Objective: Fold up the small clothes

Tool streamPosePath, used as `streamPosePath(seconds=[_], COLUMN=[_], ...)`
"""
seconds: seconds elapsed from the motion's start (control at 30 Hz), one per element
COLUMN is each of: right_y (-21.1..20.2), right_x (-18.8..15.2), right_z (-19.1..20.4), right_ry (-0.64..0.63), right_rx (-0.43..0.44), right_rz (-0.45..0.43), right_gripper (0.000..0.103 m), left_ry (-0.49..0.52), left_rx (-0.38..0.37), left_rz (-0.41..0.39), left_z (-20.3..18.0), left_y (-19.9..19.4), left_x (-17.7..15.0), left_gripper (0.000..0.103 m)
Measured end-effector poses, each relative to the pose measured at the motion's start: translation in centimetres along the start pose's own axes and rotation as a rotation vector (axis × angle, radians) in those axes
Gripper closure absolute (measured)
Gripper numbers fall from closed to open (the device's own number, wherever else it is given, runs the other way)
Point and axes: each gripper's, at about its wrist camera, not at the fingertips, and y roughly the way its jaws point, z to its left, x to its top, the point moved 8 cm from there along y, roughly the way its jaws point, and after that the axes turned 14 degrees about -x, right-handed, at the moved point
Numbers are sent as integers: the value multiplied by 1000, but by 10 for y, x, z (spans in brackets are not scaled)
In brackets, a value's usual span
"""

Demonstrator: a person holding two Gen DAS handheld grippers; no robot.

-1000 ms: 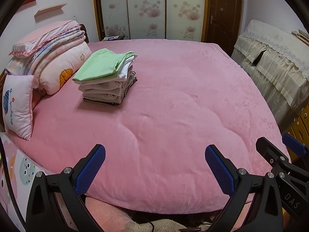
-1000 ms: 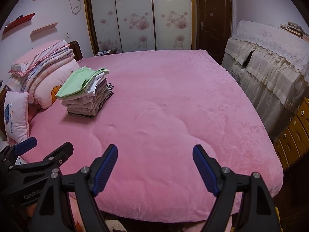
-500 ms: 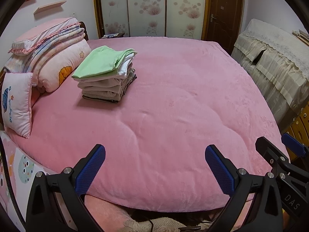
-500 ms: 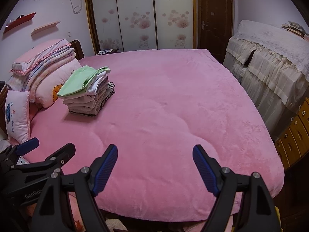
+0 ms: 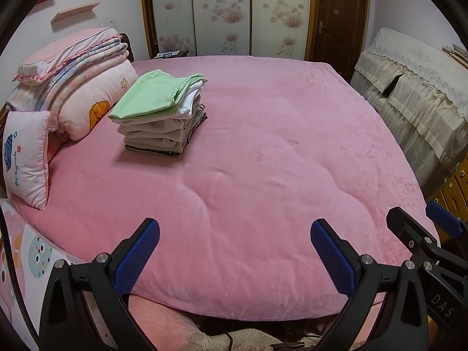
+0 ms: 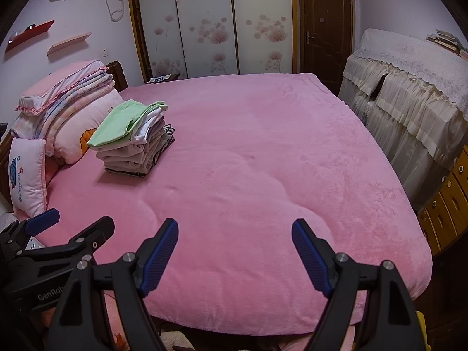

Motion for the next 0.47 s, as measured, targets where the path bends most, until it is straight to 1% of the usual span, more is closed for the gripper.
streamPosePath(seconds=[0.47], right_y=[0], right_x=[1], right_z=[0], right_ry=[0], right_rx=[3], right_rz=[1], right_gripper=[22], left_ry=[0], left_rx=[1], left_rz=[0], left_z=[-1], left_y=[0], left_x=[0], left_gripper=[1])
